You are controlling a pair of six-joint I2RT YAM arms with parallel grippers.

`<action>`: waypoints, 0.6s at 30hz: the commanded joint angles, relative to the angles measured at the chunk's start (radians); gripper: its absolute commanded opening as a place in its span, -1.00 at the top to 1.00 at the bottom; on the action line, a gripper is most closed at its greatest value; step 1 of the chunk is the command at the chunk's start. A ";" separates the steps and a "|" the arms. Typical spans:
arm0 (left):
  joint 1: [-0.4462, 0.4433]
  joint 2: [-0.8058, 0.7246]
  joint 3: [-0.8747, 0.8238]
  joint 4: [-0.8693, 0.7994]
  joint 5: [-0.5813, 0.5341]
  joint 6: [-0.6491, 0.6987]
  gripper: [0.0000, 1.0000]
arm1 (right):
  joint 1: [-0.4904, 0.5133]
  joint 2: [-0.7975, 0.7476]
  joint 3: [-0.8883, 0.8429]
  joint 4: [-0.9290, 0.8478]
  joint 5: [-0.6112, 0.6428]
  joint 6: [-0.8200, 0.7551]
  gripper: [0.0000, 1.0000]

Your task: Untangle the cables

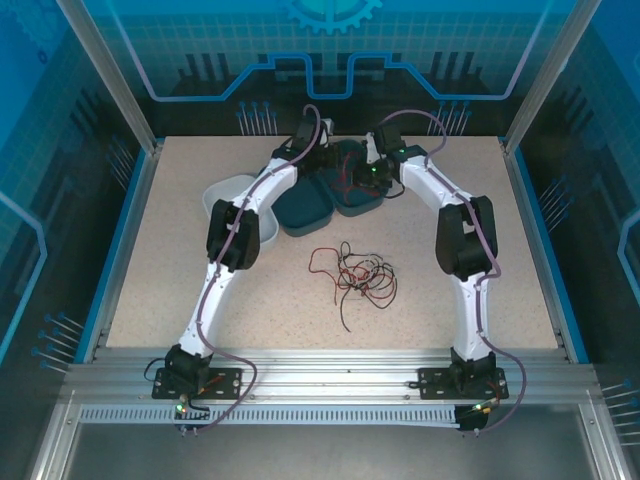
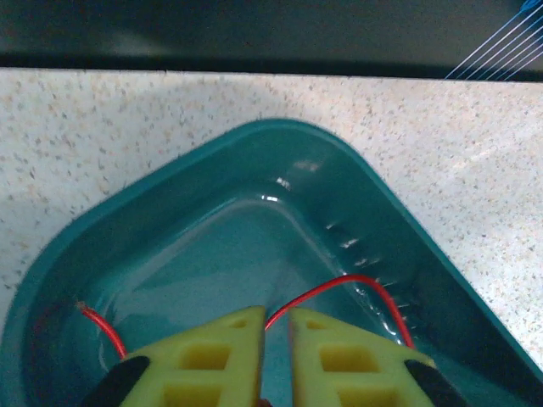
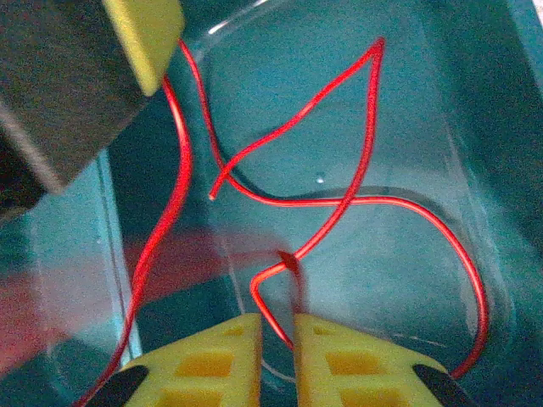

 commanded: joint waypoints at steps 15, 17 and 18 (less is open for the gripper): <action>-0.006 -0.134 0.008 -0.008 0.048 0.023 -0.25 | -0.015 -0.049 0.020 -0.109 0.040 -0.075 0.38; -0.005 -0.174 -0.022 -0.008 0.045 0.032 -0.46 | -0.015 -0.079 0.022 -0.117 0.042 -0.084 0.35; -0.005 -0.196 -0.037 -0.008 0.044 0.037 -0.61 | -0.015 -0.100 0.022 -0.119 0.046 -0.091 0.34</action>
